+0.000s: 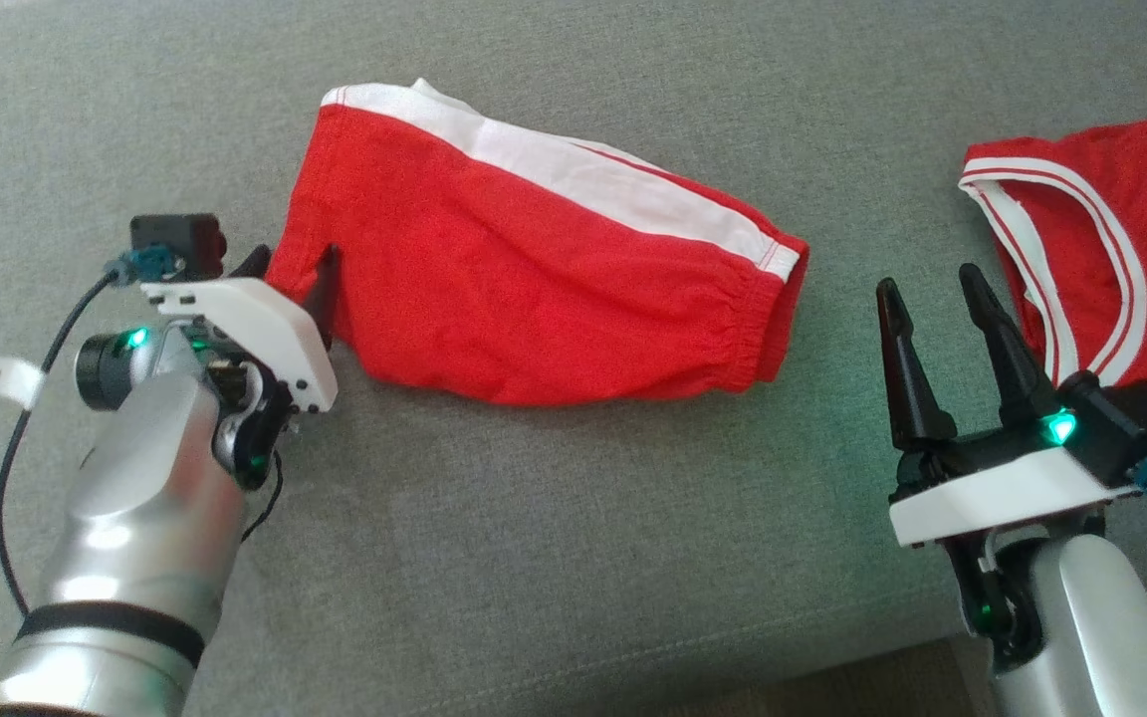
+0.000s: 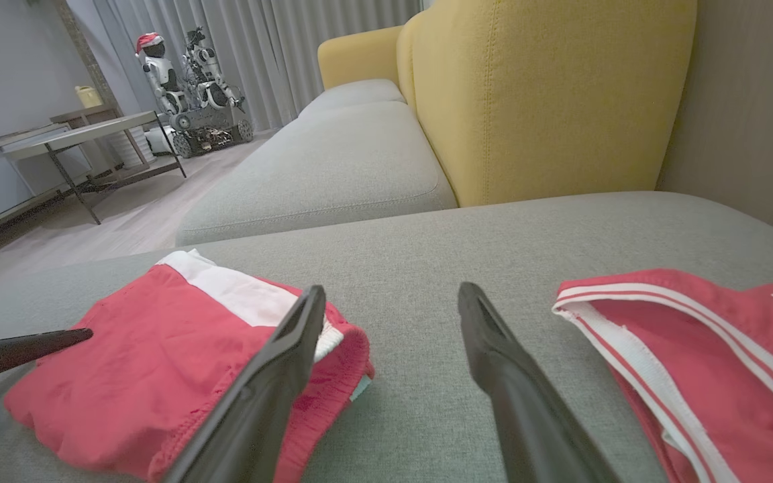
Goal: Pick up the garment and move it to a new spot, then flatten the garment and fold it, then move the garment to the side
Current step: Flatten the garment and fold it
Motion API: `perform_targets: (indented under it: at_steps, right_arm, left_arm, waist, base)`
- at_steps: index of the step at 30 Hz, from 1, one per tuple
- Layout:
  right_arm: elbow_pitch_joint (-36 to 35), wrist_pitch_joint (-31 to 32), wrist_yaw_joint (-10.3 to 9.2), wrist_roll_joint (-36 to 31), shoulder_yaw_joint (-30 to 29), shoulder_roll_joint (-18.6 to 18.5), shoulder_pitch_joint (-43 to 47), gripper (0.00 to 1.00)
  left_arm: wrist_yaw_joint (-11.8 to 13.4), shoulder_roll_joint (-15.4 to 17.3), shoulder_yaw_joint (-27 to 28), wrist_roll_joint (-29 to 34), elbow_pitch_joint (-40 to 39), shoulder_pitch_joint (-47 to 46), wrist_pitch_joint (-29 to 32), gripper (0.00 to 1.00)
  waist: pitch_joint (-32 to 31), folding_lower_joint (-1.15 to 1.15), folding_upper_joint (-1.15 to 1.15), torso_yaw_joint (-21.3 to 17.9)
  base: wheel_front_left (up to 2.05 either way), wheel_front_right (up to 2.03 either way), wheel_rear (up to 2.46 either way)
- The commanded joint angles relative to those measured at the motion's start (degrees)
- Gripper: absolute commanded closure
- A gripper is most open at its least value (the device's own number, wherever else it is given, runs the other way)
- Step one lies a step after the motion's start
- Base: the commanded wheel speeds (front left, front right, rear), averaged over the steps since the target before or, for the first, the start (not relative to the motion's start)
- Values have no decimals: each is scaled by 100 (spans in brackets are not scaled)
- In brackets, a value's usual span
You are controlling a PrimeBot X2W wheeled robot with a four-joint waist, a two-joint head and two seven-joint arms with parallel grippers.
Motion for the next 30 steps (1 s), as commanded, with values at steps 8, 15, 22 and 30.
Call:
perform_targets:
  at_steps: [8,15,22,30]
  right_arm:
    - [-148,-67,-5,28,55,35,-131,0]
    - [-163,-6,-5,92,49,37,-87,0]
    - [-171,79,-5,175,-44,13,46,0]
    - [-166,171,-5,108,-67,20,210,0]
  left_arm:
    - [-235,-90,-186,30,357,-344,179,100]
    - [-114,-84,-165,31,276,-259,-263,100]
    - [94,-102,-67,-94,-485,625,-888,100]
    - [662,36,115,-360,-2194,2185,-815,100]
  waist:
    - [-5,0,0,62]
    - [-56,0,0,180]
    - [-199,0,0,401]
    - [-392,0,0,625]
  base:
    - [0,0,0]
    - [0,0,0]
    - [0,0,0]
    - [0,0,0]
